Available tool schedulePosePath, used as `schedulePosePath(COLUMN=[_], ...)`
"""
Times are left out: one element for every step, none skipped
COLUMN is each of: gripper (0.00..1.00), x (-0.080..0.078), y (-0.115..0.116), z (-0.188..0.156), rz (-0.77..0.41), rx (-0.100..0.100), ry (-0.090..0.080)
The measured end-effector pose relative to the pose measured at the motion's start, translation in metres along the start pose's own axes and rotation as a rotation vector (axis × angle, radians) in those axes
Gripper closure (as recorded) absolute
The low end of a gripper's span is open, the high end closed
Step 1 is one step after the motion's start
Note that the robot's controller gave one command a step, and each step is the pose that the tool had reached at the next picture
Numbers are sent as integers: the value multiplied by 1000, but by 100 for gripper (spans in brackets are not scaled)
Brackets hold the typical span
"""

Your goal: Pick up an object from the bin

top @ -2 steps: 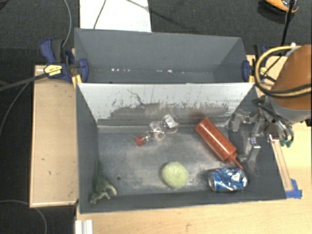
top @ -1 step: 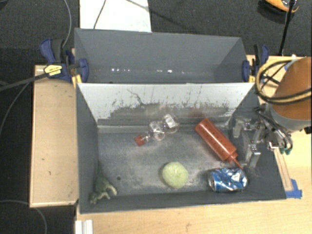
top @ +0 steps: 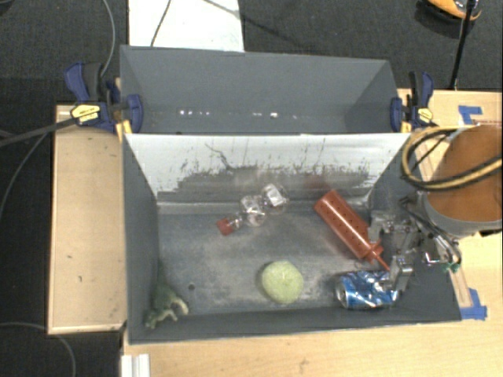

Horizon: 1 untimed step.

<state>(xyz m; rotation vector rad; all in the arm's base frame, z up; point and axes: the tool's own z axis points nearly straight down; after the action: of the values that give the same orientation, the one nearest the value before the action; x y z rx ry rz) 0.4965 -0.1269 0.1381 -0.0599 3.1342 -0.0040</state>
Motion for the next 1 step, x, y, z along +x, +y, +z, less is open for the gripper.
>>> schedulePosePath(gripper=[0], x=[7], y=[15], z=[50], rz=[-148], rx=[0], ry=[-6])
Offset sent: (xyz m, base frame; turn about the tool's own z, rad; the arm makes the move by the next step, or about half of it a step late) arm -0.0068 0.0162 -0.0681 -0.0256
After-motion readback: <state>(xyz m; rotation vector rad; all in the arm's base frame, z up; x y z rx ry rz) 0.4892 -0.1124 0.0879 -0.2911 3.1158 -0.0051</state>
